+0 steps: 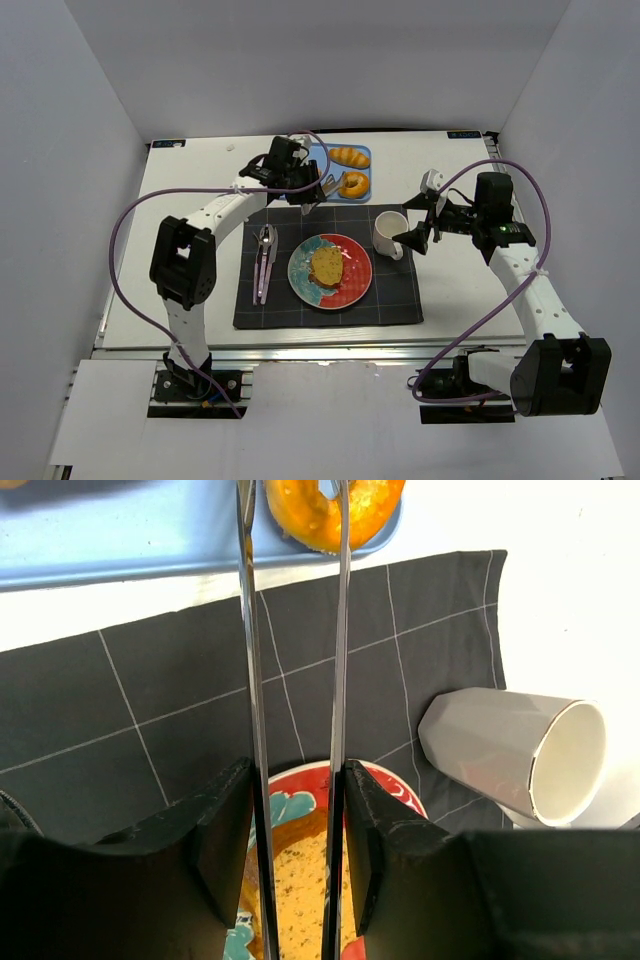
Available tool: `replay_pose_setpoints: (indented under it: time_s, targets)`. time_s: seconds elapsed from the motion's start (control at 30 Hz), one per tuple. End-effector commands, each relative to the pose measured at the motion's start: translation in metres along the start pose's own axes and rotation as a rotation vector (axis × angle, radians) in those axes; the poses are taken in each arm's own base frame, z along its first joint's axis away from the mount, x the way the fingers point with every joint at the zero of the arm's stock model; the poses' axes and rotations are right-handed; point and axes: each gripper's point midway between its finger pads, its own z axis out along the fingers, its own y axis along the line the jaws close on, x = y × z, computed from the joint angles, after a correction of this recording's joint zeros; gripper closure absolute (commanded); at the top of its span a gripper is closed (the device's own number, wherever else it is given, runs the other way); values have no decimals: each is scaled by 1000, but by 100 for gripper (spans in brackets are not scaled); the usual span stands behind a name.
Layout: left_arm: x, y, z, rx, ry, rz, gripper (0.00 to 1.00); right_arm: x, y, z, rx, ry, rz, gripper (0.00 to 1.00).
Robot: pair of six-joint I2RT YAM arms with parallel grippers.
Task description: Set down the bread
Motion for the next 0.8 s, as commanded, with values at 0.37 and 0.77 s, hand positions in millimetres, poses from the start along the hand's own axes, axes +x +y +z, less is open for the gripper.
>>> replay_pose_setpoints:
  time_s: [0.37, 0.77]
  targets:
    - [-15, -11, -7, 52, -19, 21, 56, -9, 0, -2, -3, -31, -29, 11]
    - [-49, -36, -48, 105, -122, 41, 94, -12, 0, -5, 4, -35, -36, 11]
